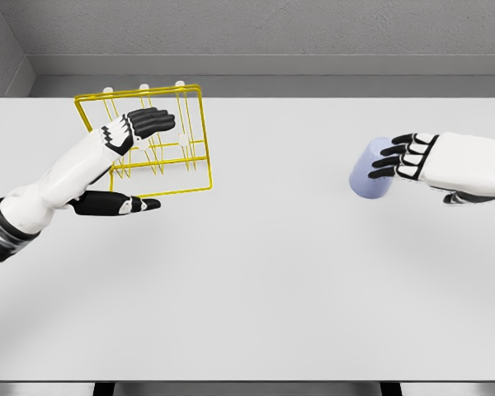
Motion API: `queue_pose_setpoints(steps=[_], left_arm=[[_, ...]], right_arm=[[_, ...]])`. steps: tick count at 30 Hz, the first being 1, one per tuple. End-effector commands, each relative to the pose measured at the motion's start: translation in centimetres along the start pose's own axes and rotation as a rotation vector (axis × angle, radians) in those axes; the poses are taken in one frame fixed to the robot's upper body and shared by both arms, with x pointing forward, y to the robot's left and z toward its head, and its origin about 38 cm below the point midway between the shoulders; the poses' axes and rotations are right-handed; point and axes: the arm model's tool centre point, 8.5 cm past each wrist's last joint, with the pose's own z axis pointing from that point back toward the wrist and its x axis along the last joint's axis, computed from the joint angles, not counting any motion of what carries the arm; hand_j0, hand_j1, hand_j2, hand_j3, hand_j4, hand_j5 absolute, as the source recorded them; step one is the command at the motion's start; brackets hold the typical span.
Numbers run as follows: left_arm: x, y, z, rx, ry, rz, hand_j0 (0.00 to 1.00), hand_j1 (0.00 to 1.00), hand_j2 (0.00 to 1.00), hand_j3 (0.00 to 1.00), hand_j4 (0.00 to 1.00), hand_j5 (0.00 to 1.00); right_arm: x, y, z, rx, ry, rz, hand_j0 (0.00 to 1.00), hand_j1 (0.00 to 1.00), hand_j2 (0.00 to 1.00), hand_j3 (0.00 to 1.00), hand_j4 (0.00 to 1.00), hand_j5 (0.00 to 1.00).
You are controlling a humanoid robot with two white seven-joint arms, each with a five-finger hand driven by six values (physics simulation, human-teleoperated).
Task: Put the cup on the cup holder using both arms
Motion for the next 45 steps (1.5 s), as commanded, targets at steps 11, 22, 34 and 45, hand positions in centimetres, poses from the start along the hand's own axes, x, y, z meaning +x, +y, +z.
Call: queue_pose_setpoints(steps=[11, 22, 34, 45], left_arm=[[0.1, -0.6, -0.2, 0.02, -0.003, 0.026, 1.0, 1.0, 1.0, 1.0, 1.0, 1.0], [-0.7, -4.4, 0.7, 0.002, 0.045, 0.126, 1.0, 1.0, 1.0, 1.0, 1.0, 1.0], [0.9, -8.0, 0.5, 0.005, 0.002, 0.586, 1.0, 1.0, 1.0, 1.0, 1.0, 1.0], [-2.1, -10.0, 0.5, -0.089, 0.359, 0.805, 1.0, 1.0, 1.0, 1.0, 1.0, 1.0]], right_arm=[[-0.5, -2.1, -2.1, 0.109, -0.02, 0.049, 1.0, 1.0, 1.0, 1.0, 1.0, 1.0], [-7.1, -2.8, -7.6, 0.1, 0.099, -0.004, 0.98, 0.98, 0.98, 0.98, 0.98, 0.98], [-7.0, 0.4, -11.0, 0.263, 0.126, 0.101, 0.94, 0.94, 0.94, 0.94, 0.94, 0.94], [-7.0, 2.4, -12.2, 0.313, 0.12, 0.076, 0.93, 0.93, 0.93, 0.93, 0.93, 0.93]])
